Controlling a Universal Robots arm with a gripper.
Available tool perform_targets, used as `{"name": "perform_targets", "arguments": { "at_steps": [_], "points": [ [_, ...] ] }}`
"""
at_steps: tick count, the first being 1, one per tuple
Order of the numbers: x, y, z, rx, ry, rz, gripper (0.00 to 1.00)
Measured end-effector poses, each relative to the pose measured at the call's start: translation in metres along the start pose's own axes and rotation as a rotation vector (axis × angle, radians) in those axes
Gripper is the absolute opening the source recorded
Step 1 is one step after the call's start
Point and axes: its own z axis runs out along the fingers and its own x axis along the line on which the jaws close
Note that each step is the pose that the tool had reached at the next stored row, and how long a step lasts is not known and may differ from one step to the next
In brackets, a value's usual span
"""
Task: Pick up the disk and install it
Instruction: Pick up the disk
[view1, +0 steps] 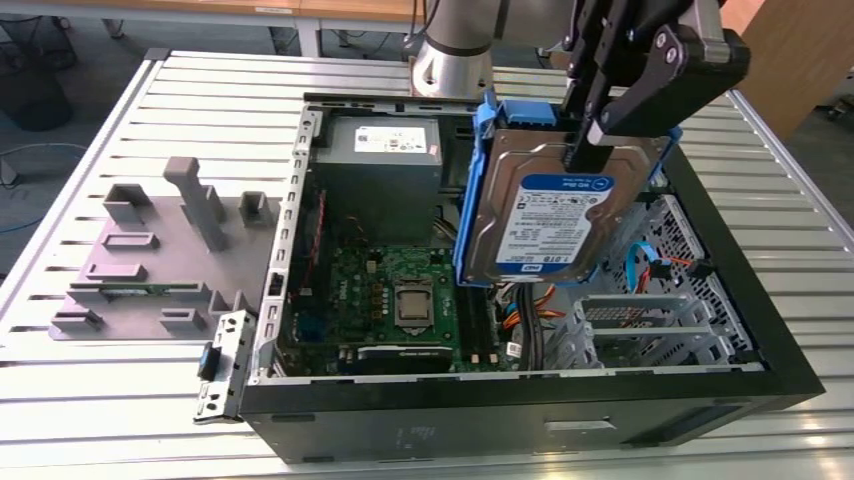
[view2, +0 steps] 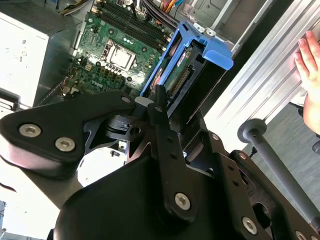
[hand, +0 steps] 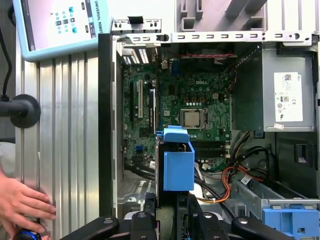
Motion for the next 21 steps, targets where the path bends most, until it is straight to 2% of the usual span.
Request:
{"name": "perform_targets", "arguments": {
  "at_steps": [6, 21],
  "points": [
    [0.0, -0.0061, -0.0001, 0.0, 0.0001, 0.0, 0.35],
    [-0.0008, -0.0342, -0.0008, 0.0, 0.0, 0.0, 0.35]
  ]
}}
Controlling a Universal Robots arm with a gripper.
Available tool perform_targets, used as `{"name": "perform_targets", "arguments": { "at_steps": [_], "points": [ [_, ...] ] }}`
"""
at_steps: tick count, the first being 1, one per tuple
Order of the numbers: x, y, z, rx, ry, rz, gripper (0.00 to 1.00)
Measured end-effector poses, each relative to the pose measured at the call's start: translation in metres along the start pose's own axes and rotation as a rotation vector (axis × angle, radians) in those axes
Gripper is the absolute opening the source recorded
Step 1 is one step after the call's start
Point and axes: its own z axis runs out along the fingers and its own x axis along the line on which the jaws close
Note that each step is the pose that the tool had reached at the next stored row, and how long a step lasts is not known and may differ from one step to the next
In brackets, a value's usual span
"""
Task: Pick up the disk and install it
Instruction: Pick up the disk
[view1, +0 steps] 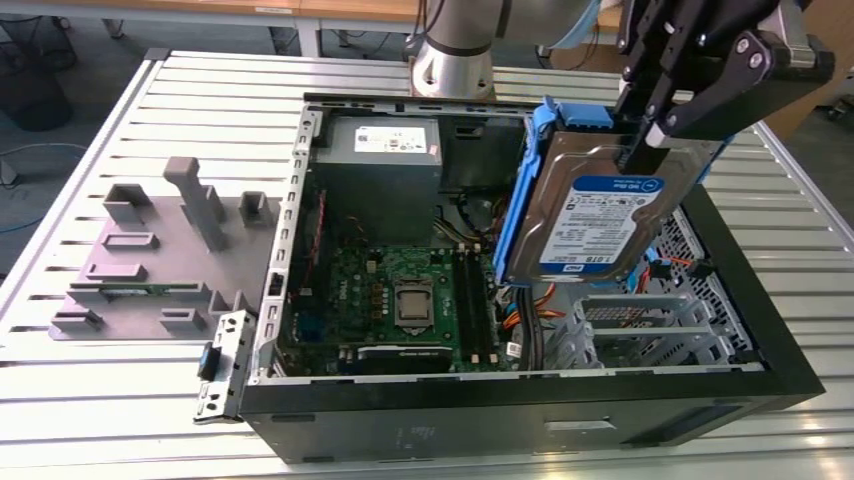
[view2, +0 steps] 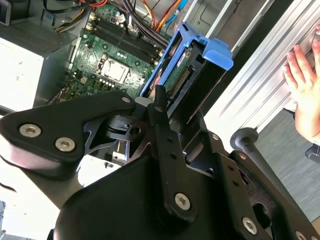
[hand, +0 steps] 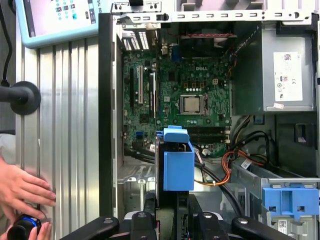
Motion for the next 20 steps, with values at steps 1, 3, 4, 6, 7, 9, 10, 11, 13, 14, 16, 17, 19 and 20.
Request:
{"name": "perform_targets", "arguments": {
  "at_steps": [1, 3, 4, 6, 7, 9, 10, 11, 13, 14, 16, 17, 19, 20],
  "points": [
    [-0.0001, -0.0017, -0.0001, 0.0, 0.0, 0.0, 0.35],
    [-0.0001, -0.0045, -0.0001, 0.0, 0.0, 0.0, 0.35],
    [-0.0001, -0.0056, -0.0002, 0.0, 0.0001, 0.0, 0.35],
    [0.0002, -0.0071, -0.0001, 0.0, 0.0, 0.0, 0.35],
    [0.0005, -0.0077, -0.0001, 0.0, 0.0, 0.0, 0.35],
    [0.0014, -0.0086, 0.0, 0.0, 0.0, 0.0, 0.35],
    [0.0019, -0.0089, 0.0, 0.0, 0.0, 0.0, 0.35],
    [0.0024, -0.0092, 0.0001, 0.0, 0.0, 0.0, 0.35],
    [0.003, -0.0097, 0.0003, 0.0, -0.0002, 0.0, 0.35],
    [0.0031, -0.0099, 0.0004, 0.0, -0.0001, 0.0, 0.35],
    [0.0031, -0.0105, 0.0005, 0.0, 0.0002, 0.0, 0.35],
    [0.0032, -0.0108, 0.0006, 0.0, 0.0002, 0.0, 0.35],
    [0.0032, -0.0117, 0.0007, 0.0, 0.0002, 0.0, 0.35],
    [0.0032, -0.0121, 0.0007, 0.0, 0.0001, 0.0, 0.35]
  ]
}}
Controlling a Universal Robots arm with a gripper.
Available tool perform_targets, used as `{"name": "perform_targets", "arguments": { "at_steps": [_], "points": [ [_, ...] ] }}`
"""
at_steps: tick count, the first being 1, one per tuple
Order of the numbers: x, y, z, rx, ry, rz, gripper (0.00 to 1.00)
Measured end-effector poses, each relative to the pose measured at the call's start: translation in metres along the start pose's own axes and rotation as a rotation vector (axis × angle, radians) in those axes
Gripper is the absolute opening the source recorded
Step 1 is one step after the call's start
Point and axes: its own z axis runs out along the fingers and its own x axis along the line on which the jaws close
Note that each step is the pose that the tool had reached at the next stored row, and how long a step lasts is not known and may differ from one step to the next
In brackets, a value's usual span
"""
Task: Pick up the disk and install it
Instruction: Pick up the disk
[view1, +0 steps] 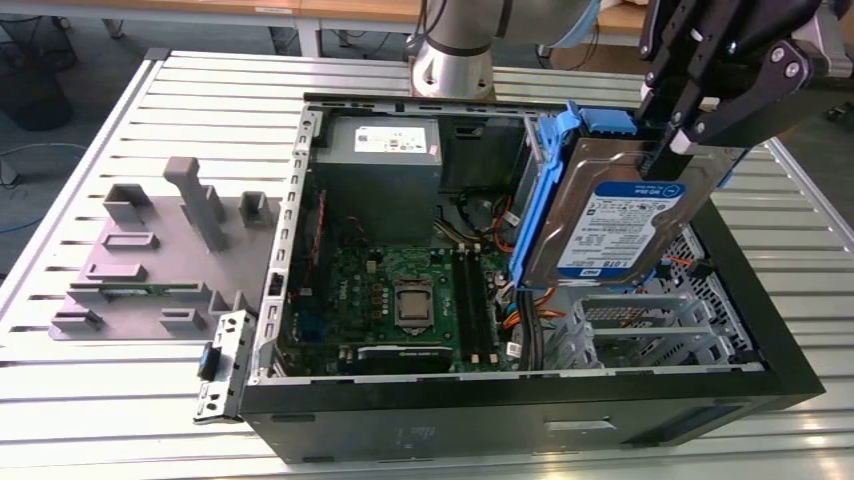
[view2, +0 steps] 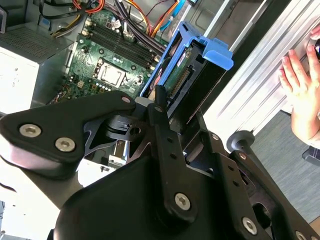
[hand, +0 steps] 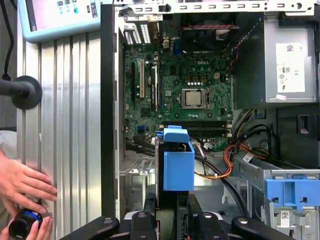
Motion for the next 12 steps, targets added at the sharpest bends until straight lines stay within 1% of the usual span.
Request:
{"name": "perform_targets", "arguments": {
  "at_steps": [12],
  "points": [
    [-0.0001, -0.0008, 0.0012, 0.0, 0.0002, 0.0, 0.35]
  ]
}}
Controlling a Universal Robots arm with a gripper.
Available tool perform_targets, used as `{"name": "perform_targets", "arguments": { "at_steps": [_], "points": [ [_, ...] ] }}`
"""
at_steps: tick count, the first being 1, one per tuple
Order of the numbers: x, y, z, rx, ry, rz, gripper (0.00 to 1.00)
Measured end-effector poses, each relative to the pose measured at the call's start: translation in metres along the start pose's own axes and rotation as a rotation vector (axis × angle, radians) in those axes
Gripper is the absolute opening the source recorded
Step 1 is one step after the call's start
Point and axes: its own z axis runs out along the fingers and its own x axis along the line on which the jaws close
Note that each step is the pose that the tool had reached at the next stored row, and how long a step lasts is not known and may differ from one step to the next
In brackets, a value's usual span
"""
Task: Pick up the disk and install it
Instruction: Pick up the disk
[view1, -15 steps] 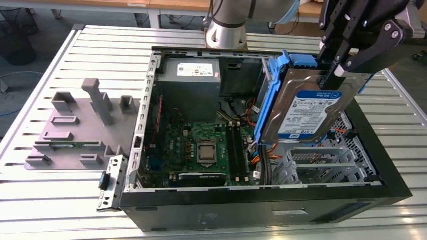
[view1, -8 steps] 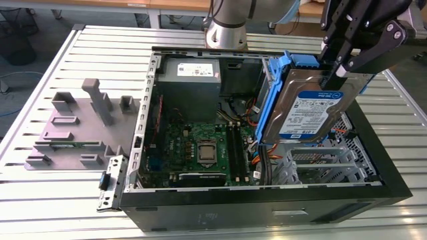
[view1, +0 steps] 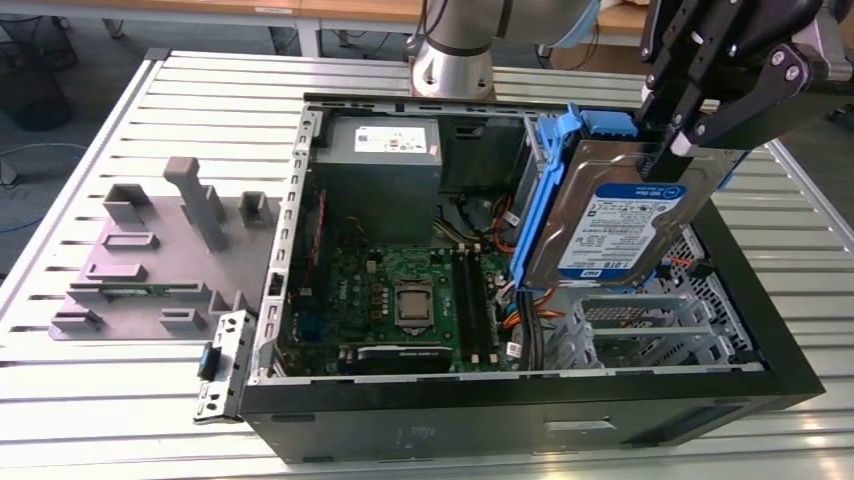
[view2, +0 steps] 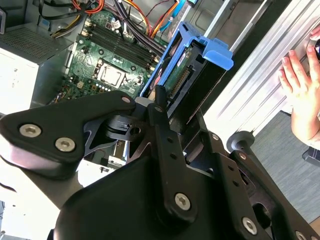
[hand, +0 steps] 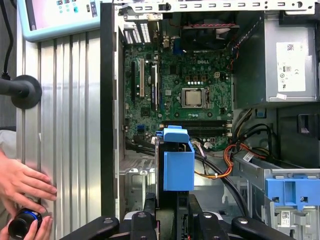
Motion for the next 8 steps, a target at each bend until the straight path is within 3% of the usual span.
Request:
{"name": "perform_targets", "arguments": {
  "at_steps": [8],
  "points": [
    [0.0, 0.0, 0.0008, 0.0, -0.0003, 0.0, 0.35]
  ]
}}
